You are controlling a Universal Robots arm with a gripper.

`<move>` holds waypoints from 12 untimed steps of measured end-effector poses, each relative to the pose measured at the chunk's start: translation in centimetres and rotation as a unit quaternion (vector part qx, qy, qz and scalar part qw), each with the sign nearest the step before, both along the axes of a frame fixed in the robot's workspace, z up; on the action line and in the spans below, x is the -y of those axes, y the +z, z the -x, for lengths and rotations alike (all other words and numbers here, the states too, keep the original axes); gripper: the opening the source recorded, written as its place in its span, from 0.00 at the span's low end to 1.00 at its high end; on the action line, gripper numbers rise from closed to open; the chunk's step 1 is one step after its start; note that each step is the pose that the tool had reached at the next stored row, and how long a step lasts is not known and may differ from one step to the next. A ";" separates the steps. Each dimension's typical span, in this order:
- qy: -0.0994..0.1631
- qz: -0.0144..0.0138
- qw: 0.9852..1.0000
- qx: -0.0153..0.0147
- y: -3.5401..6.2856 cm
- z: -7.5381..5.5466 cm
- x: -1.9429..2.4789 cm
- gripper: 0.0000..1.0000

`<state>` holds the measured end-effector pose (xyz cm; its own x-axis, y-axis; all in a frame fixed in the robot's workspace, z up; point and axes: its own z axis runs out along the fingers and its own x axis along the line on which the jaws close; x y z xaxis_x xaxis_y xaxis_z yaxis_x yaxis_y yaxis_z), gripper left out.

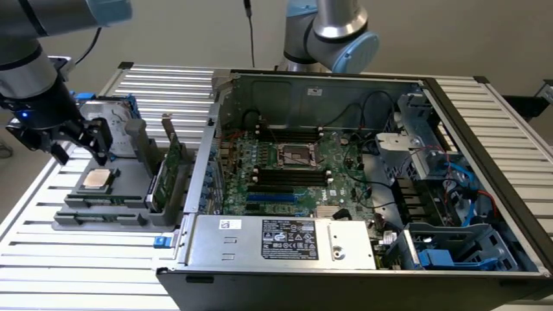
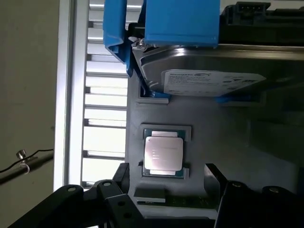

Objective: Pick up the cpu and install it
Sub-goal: 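Pick up the cpu and move it towards the insertion slot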

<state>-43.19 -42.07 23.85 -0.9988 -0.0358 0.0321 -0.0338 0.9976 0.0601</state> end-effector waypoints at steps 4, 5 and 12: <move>-0.010 0.000 1.000 0.000 -0.73 0.2 0.02 0.73; -0.012 0.000 1.000 0.000 -0.92 0.2 0.03 0.73; -0.021 0.000 1.000 0.000 -2.18 0.3 0.03 0.73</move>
<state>-43.49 -42.11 21.67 -0.9995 0.0072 0.0323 0.0091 0.9982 0.0599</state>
